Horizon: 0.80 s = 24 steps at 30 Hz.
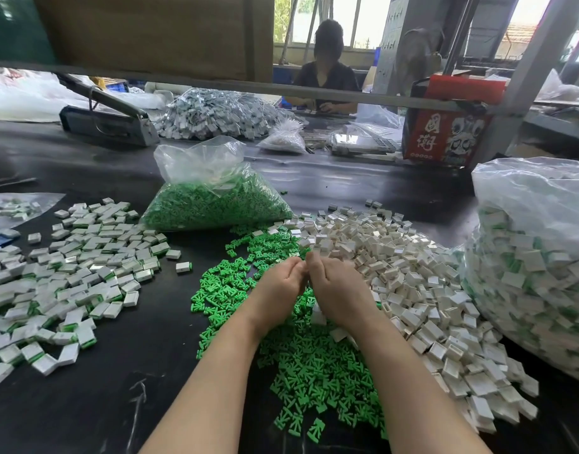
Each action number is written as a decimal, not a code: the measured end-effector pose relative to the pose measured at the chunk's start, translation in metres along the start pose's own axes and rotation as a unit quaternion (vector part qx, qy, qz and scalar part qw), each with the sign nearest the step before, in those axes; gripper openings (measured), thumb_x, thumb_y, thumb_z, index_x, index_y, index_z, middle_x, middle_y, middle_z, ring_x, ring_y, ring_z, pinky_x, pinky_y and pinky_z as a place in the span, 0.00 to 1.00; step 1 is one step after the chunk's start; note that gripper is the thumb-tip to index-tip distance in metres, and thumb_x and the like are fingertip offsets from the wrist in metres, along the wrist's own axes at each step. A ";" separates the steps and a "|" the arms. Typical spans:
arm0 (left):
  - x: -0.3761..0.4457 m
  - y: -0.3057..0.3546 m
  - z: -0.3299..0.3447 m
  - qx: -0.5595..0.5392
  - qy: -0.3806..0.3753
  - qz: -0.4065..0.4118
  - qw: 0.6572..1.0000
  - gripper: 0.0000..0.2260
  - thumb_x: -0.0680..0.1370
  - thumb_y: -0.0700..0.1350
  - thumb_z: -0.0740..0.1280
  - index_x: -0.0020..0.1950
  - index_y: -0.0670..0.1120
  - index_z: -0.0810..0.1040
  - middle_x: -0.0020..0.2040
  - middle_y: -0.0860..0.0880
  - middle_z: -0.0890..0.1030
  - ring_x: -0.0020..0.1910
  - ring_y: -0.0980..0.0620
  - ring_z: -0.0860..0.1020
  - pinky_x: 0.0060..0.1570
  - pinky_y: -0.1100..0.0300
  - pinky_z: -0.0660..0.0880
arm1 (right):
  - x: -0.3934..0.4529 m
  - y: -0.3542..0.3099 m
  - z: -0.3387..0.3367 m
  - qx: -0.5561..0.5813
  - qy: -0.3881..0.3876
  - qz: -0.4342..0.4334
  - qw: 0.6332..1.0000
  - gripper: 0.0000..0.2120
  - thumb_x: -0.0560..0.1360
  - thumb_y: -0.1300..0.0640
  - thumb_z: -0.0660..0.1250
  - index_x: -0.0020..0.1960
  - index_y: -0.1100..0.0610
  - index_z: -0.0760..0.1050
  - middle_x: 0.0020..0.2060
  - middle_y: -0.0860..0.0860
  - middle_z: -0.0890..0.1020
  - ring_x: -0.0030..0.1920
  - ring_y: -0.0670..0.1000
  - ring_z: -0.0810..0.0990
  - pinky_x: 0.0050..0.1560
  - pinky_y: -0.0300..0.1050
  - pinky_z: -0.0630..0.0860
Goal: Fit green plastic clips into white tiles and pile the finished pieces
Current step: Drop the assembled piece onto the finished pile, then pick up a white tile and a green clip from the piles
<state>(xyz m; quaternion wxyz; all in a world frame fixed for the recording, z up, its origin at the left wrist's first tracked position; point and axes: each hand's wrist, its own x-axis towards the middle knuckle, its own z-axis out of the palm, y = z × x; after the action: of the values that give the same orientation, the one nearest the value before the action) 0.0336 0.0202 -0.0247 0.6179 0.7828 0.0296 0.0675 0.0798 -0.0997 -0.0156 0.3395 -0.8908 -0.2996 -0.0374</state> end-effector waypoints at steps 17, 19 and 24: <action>0.007 -0.011 0.010 0.139 0.004 0.025 0.990 0.15 0.85 0.47 0.53 0.56 0.43 0.77 0.52 0.45 0.81 0.52 0.47 0.79 0.58 0.48 0.74 | 0.000 0.007 0.012 -0.067 0.003 0.045 0.997 0.25 0.83 0.48 0.45 0.40 0.55 0.75 0.42 0.55 0.81 0.42 0.54 0.76 0.42 0.46 0.65; 0.006 -0.010 0.010 0.135 0.002 0.024 0.991 0.15 0.85 0.47 0.52 0.57 0.43 0.77 0.53 0.46 0.81 0.53 0.48 0.79 0.59 0.47 0.74 | 0.000 0.008 0.012 -0.070 0.000 0.046 0.996 0.25 0.83 0.48 0.44 0.41 0.56 0.76 0.42 0.56 0.81 0.41 0.54 0.75 0.41 0.46 0.65; 0.003 -0.006 0.007 0.087 -0.008 0.024 0.996 0.14 0.86 0.46 0.53 0.59 0.42 0.76 0.54 0.45 0.81 0.56 0.49 0.79 0.61 0.52 0.73 | 0.000 0.006 0.009 -0.045 -0.003 0.038 0.998 0.24 0.84 0.48 0.45 0.45 0.55 0.77 0.44 0.53 0.82 0.45 0.53 0.78 0.45 0.47 0.70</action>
<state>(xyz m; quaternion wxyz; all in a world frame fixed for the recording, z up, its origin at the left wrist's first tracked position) 0.0379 0.0148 -0.0320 0.5455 0.8348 0.0114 0.0736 0.0820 -0.0971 -0.0259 0.2993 -0.9159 -0.2650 -0.0351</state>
